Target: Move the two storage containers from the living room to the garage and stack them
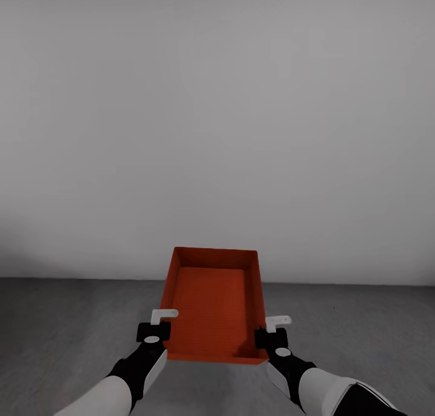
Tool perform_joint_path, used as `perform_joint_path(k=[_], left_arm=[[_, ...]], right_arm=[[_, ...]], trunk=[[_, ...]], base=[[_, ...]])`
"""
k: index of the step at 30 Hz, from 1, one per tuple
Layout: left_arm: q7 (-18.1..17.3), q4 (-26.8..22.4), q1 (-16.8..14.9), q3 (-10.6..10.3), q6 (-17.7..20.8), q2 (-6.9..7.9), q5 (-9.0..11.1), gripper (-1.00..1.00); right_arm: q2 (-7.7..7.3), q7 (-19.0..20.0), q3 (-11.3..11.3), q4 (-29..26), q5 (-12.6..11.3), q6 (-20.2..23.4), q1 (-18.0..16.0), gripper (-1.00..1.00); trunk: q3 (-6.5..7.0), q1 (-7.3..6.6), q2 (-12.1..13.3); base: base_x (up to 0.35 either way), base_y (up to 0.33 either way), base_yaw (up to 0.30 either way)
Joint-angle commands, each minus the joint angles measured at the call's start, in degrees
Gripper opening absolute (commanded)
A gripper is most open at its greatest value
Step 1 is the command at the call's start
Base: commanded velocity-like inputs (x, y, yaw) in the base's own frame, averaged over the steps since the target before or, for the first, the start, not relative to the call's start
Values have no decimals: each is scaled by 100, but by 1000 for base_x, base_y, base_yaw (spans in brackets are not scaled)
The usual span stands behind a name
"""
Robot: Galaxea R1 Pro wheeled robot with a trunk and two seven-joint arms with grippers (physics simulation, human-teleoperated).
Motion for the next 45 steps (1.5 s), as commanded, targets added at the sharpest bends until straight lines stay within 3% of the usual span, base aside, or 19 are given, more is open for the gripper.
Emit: perform_joint_path(k=[1, 35, 45], left_arm=[[51, -111, -7, 111, 20, -64, 422, -100], [58, -116, -4, 111, 6, -61, 422, -100], [59, -127, -3, 111, 1, -64, 422, -100]], right_arm=[[2, -187, -51, 16, -142, -43, -4, -100], [2, -187, -51, 16, -142, -43, -4, -100], [2, -187, -51, 16, -142, -32, -3, -100]], trunk=[[-6, 3, -3], [-6, 3, -3], [-54, 3, -3]], base=[[321, 91, -1], [319, 87, 0], [60, 15, 0]])
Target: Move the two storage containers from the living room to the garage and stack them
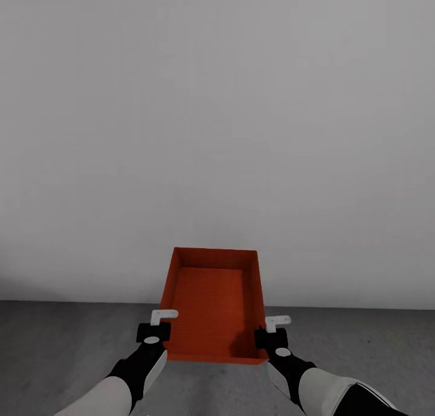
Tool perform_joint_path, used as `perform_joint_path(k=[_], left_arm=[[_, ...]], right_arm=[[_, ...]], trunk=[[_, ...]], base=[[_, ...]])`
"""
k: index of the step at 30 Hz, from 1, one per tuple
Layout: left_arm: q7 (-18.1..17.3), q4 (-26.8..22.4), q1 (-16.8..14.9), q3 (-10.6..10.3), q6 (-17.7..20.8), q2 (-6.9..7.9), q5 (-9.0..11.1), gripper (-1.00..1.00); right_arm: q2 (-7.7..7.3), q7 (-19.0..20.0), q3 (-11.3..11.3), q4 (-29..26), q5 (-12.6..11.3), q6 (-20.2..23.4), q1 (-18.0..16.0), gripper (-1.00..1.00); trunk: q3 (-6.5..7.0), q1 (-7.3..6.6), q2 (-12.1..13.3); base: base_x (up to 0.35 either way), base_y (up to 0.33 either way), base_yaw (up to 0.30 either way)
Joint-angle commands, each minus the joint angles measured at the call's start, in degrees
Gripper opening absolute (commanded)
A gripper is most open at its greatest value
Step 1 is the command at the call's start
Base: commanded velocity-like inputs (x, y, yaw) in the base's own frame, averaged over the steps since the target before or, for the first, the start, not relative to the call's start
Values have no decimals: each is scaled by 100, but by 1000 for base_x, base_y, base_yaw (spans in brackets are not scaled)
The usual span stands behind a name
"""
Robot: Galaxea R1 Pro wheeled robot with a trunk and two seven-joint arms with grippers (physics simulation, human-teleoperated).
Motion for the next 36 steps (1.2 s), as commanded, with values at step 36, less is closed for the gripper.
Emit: perform_joint_path(k=[36], left_arm=[[54, -149, -9, 108, -47, -57, 398, -100]], right_arm=[[2, -178, -73, 14, -131, -47, -4, -100]], trunk=[[-343, -1, -3]], base=[[0, 0, 0]])
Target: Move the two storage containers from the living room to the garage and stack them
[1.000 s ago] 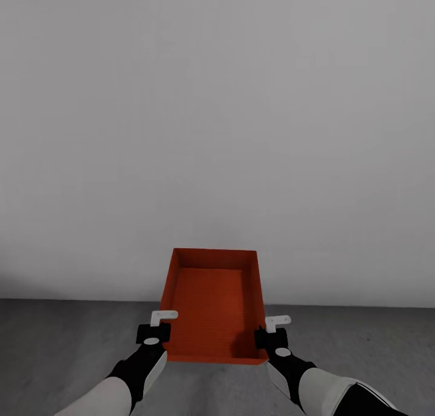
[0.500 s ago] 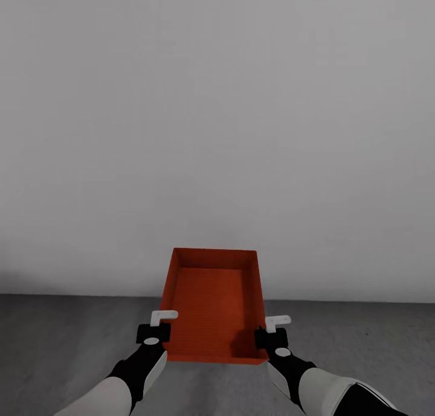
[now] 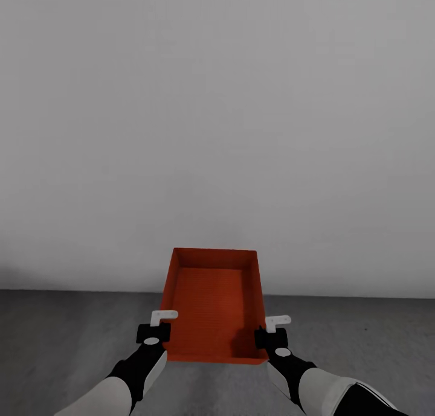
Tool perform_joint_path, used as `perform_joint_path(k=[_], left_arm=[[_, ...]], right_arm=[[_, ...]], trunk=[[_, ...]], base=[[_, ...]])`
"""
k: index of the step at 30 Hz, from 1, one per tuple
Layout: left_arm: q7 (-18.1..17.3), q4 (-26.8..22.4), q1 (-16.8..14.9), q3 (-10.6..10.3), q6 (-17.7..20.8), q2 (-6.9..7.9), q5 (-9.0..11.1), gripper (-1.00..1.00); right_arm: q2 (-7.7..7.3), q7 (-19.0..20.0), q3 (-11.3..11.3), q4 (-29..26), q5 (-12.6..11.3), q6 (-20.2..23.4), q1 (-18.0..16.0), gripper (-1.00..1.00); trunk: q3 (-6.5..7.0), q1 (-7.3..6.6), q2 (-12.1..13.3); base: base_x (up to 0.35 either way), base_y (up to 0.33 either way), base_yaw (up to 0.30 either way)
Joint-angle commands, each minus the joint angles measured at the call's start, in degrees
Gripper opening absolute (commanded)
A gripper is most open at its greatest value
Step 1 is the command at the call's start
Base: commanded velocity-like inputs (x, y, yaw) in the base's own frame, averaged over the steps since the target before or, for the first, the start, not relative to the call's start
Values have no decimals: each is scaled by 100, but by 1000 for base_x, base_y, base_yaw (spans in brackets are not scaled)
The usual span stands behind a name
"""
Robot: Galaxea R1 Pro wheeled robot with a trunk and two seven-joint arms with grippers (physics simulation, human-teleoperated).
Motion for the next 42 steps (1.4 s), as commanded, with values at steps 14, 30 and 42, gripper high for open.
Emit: perform_joint_path(k=[14, 30, 42], left_arm=[[53, -199, -7, 125, 12, -60, 359, -100], [53, -199, -8, 124, 12, -59, 359, -100], [53, -198, -10, 124, 12, -63, 358, -100]], right_arm=[[2, -162, -94, 16, -148, -50, -3, -100], [2, -162, -94, 16, -148, -50, -3, -100], [2, -162, -94, 16, -147, -50, -3, -100]], trunk=[[-137, -1, -3], [-288, -1, -3], [-400, -1, -3]], base=[[0, 0, 0], [0, 0, 0], [0, 0, 0]])
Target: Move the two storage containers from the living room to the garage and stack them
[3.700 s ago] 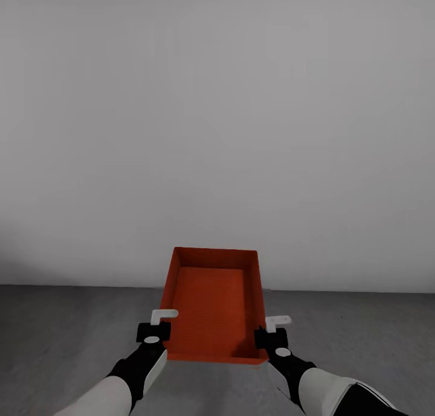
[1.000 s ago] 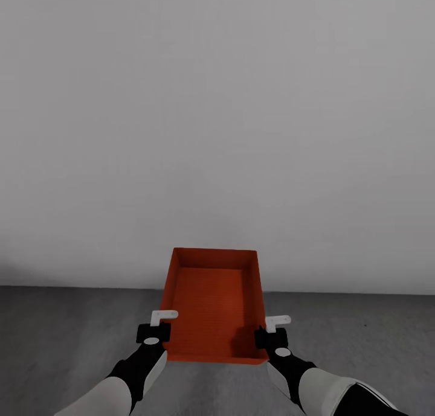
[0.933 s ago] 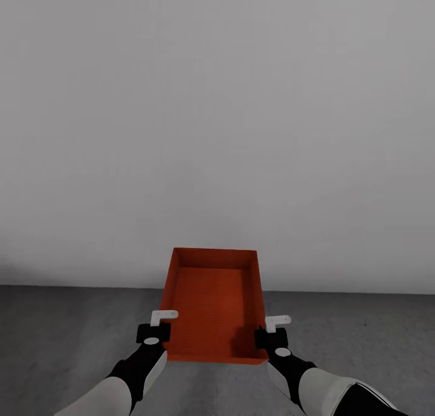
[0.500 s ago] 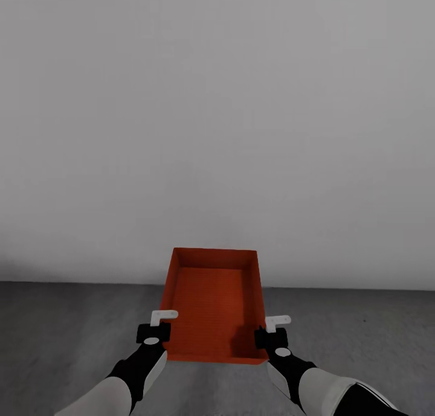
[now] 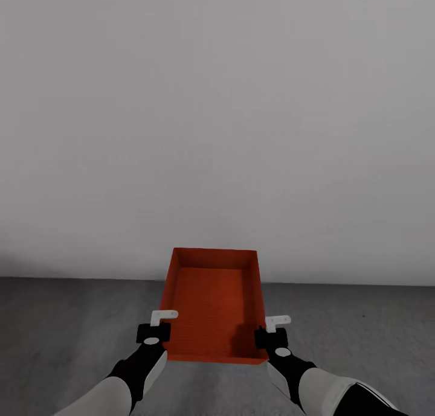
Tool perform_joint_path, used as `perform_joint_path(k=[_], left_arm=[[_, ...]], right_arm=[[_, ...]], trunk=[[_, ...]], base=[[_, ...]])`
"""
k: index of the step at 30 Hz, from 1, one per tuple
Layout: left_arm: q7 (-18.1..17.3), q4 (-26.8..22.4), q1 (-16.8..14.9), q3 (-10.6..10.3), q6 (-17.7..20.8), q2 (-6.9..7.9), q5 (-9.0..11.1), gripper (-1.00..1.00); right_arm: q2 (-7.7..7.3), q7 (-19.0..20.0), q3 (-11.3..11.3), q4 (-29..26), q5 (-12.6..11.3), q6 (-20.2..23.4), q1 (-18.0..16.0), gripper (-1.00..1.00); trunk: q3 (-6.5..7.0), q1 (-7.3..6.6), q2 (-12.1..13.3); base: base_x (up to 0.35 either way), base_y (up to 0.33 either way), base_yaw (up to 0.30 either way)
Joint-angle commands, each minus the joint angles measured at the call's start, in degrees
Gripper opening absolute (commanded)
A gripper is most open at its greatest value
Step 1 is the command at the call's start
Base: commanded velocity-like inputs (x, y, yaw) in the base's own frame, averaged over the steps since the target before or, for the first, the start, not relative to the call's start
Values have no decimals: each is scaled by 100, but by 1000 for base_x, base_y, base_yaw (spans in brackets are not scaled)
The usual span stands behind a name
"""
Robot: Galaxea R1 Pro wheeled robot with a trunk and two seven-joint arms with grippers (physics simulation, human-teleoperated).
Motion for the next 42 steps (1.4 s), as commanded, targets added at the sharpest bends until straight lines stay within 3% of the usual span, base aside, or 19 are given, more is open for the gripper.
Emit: perform_joint_path(k=[1, 42], left_arm=[[54, -197, -7, 124, 12, -62, 365, -100], [54, -197, -7, 125, 12, -62, 364, -100]], right_arm=[[2, -161, -91, 15, -146, -44, -3, -100], [2, -161, -91, 15, -147, -44, -3, -100]], trunk=[[-15, -1, -3], [-400, -1, -3]], base=[[0, 0, 0], [0, 0, 0]])
